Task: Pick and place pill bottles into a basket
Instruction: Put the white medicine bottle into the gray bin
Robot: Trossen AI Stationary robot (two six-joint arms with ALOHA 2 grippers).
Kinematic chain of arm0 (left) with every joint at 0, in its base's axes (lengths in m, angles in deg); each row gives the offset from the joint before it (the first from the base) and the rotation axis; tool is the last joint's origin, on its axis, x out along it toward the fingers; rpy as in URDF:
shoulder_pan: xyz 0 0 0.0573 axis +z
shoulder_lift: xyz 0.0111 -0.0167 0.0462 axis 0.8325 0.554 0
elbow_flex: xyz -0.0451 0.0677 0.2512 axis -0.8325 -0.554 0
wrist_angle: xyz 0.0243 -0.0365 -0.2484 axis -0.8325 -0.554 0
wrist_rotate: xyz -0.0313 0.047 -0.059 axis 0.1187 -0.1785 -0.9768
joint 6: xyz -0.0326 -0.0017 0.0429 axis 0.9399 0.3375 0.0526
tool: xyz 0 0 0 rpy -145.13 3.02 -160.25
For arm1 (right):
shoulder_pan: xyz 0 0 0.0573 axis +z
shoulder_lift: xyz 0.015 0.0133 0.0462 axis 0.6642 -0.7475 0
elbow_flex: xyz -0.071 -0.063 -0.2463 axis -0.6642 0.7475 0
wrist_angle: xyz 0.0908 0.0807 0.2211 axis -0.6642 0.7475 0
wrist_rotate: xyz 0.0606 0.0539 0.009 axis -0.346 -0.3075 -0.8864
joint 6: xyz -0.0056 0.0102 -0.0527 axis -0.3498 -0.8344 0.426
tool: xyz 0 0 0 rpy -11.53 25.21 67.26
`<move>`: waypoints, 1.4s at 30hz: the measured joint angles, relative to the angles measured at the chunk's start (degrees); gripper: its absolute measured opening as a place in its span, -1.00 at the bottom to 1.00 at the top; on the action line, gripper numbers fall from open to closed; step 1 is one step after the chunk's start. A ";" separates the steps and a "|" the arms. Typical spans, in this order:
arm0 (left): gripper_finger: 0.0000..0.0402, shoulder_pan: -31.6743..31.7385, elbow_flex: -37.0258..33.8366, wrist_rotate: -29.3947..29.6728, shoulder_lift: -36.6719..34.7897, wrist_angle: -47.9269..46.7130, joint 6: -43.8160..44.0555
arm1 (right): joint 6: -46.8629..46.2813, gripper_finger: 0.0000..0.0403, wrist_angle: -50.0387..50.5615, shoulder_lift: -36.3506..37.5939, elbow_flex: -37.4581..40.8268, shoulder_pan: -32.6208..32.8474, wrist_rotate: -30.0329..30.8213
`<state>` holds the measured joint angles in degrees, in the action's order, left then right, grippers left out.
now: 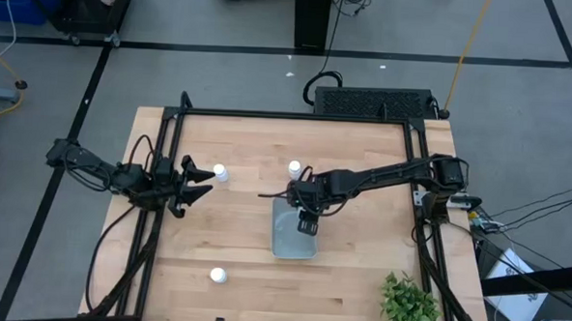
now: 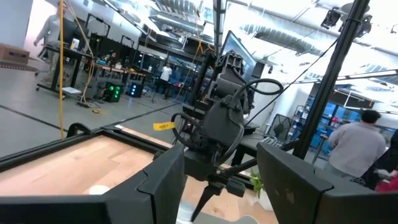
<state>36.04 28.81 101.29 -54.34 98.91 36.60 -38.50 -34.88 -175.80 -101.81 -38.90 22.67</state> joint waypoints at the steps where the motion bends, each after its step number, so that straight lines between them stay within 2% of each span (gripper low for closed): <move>1: 0.04 0.00 0.00 0.00 0.00 0.00 0.00 | 0.06 -0.19 -0.33 0.00 0.01 0.00 0.01; 9: 0.04 0.00 0.00 0.00 0.01 0.00 -0.02 | 0.28 -0.06 -1.26 0.00 0.05 0.00 -0.22; 20: 0.04 0.00 0.00 0.02 0.02 -0.10 -0.02 | 1.57 -0.06 -1.25 1.29 0.05 0.04 -0.13; 30: 0.04 -0.02 0.00 0.03 0.00 -1.05 0.14 | 0.94 -0.07 3.92 10.76 0.05 1.55 0.93; 34: 0.04 0.00 0.00 0.04 0.02 -1.10 0.11 | -2.57 -0.05 9.74 15.42 0.05 2.69 7.66; 38: 0.04 -0.02 0.00 0.04 0.01 -1.18 0.11 | -7.39 0.00 17.10 18.37 0.05 1.15 14.77; 42: 0.04 -0.02 0.00 0.04 0.02 -1.18 0.22 | -12.83 0.08 21.95 19.71 0.05 -2.76 16.59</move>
<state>36.02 28.81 101.33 -54.32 97.73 36.82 -51.33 -12.93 -156.09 -101.76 -41.66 39.26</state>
